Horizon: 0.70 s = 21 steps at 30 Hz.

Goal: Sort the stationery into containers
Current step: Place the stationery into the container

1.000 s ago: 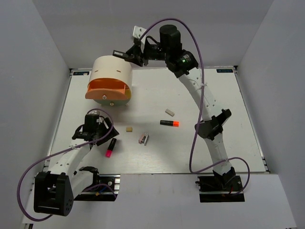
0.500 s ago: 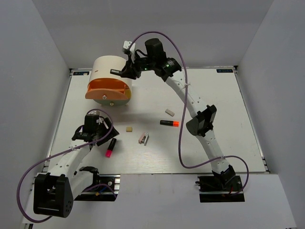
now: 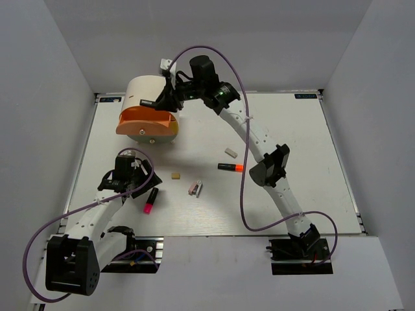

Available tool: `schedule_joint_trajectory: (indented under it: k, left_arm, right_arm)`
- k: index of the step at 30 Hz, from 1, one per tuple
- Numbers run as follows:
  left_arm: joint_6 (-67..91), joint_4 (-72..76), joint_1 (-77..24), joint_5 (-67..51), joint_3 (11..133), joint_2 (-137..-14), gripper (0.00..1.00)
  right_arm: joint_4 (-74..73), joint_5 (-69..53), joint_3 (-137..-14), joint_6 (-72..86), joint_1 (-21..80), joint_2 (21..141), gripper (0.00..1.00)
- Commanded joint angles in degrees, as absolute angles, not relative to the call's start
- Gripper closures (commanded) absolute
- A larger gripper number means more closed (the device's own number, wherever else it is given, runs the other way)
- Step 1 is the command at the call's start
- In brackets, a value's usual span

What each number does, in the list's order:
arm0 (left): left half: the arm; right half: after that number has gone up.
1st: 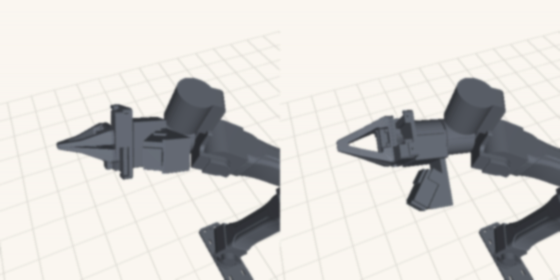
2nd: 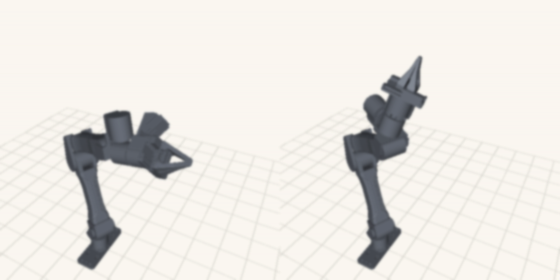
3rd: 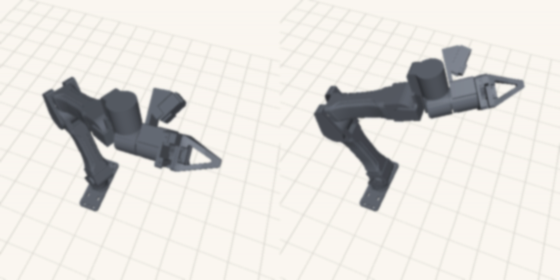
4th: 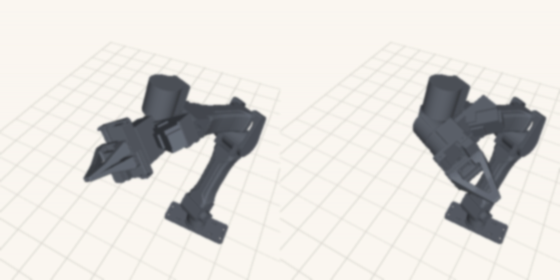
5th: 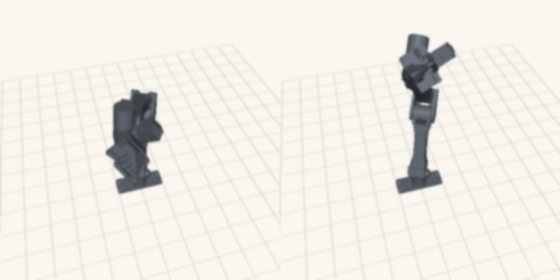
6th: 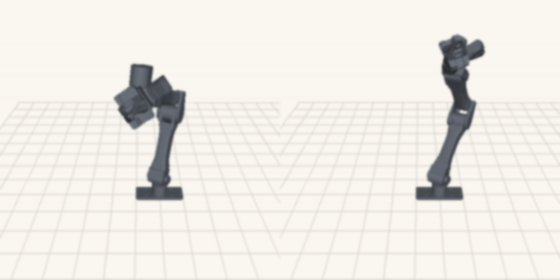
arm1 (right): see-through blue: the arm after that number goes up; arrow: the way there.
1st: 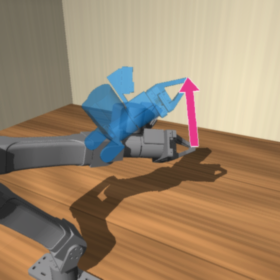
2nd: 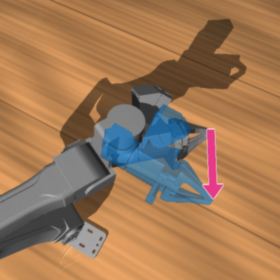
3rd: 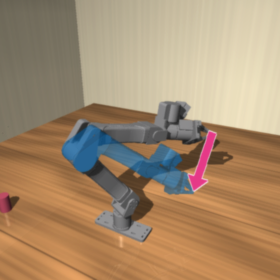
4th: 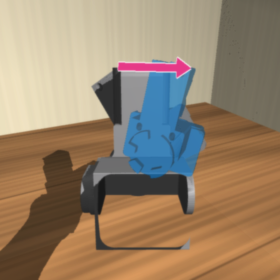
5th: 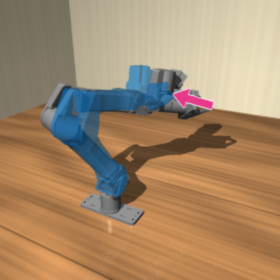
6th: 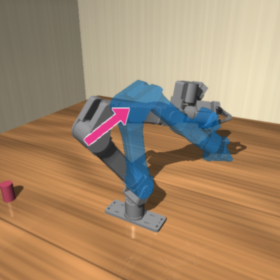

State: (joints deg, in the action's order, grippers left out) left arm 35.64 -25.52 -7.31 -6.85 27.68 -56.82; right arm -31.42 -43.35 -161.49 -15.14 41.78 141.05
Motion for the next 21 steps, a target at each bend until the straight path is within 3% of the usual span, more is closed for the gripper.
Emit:
schedule_joint_trajectory:
  k: [1, 11, 19, 21]
  left_arm:
    - [35.86, -25.66, -8.08, -6.86, 27.42, -56.34, 0.18]
    - [35.86, -25.66, -8.09, -6.86, 27.42, -56.34, 0.18]
    - [35.86, -25.66, -8.09, -6.86, 27.42, -56.34, 0.18]
    - [35.86, -26.19, -8.09, -6.86, 27.42, -56.34, 0.18]
  right_arm:
    - [-29.62, -43.33, -163.57, -14.41, 42.98, 142.82, 1.0]
    - [-27.78, -39.29, -163.13, -15.56, 43.33, 145.72, 0.94]
    - [-26.9, -39.99, -161.46, -16.17, 43.77, 145.99, 0.63]
    - [-27.33, -40.25, -161.63, -16.26, 43.86, 145.81, 0.6]
